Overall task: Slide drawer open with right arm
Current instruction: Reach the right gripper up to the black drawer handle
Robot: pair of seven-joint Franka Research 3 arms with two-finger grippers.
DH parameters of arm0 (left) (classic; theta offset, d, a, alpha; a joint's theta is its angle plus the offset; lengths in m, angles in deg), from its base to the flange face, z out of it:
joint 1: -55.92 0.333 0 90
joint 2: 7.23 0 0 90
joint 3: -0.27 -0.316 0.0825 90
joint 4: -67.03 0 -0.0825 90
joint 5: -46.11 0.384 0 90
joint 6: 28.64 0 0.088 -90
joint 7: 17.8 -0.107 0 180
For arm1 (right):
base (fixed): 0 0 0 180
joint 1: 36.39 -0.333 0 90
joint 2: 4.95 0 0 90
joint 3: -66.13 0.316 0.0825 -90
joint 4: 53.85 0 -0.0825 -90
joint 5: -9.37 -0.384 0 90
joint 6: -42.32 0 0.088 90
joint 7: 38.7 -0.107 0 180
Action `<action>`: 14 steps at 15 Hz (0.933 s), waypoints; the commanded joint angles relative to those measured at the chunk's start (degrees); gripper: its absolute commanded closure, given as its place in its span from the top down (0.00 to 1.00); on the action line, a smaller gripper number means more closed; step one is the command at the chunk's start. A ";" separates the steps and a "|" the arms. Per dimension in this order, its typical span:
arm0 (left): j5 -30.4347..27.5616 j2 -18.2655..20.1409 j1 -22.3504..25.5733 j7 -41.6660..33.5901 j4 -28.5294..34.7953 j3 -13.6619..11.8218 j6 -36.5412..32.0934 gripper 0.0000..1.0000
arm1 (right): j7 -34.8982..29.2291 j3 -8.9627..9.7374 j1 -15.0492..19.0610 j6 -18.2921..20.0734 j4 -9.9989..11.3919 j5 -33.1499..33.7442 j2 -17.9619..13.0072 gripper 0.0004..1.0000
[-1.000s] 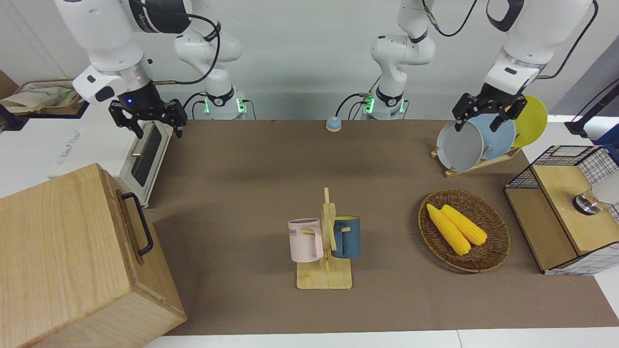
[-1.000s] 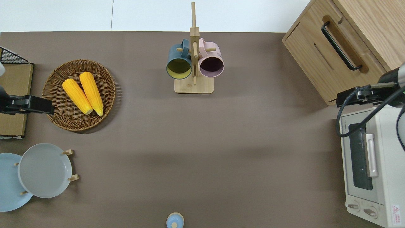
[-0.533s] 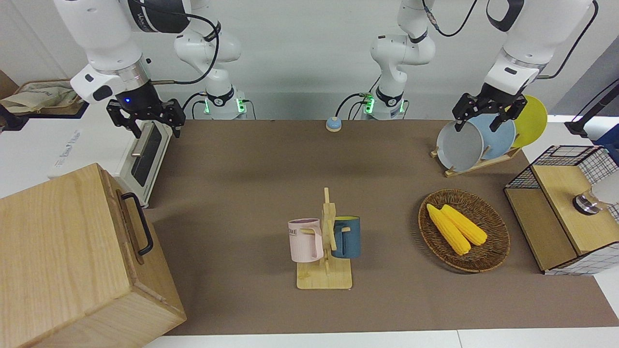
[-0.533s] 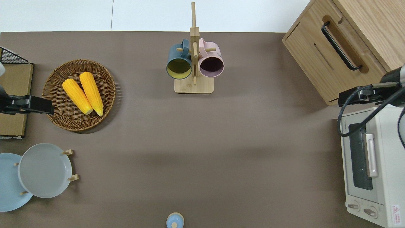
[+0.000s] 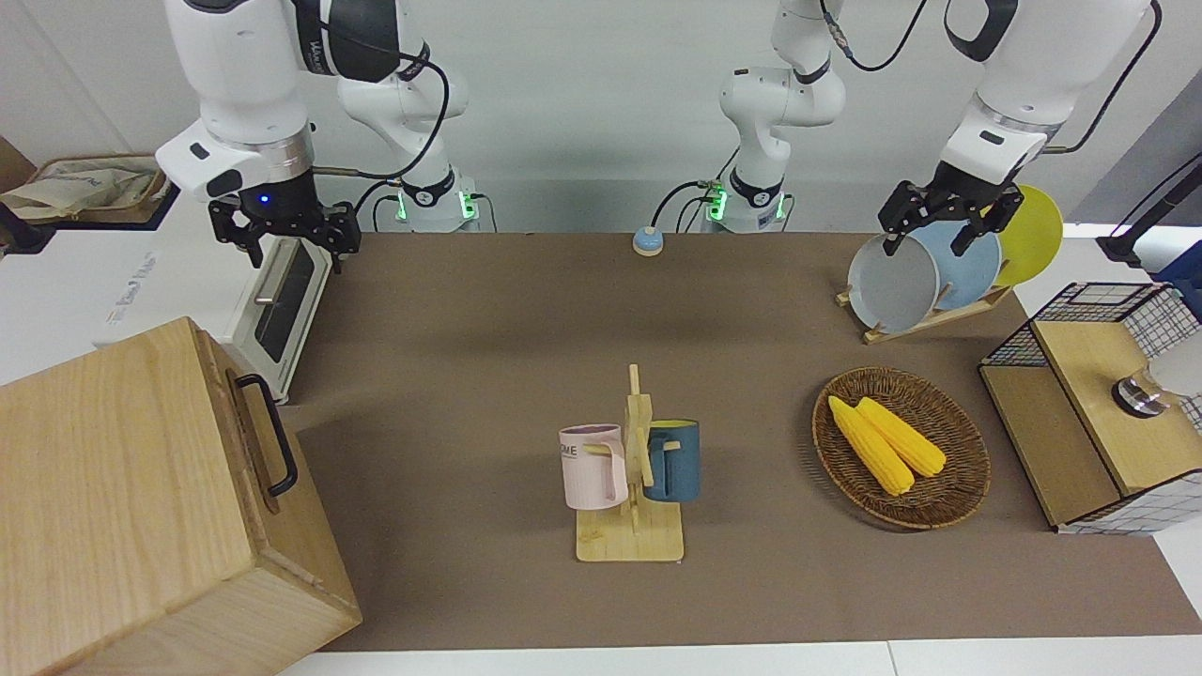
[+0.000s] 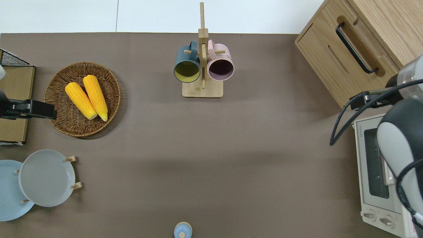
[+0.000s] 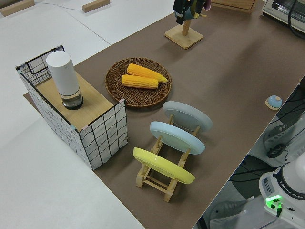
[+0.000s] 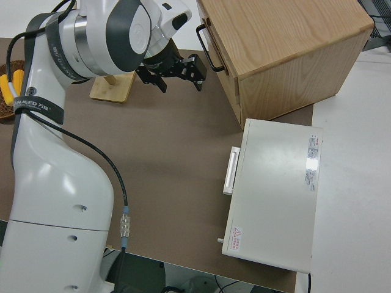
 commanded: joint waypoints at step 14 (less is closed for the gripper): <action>0.72 -0.76 -0.99 -0.43 -1.17 -0.95 0.02 1.00 | -6.06 5.32 -7.23 -7.39 2.19 39.29 10.19 0.98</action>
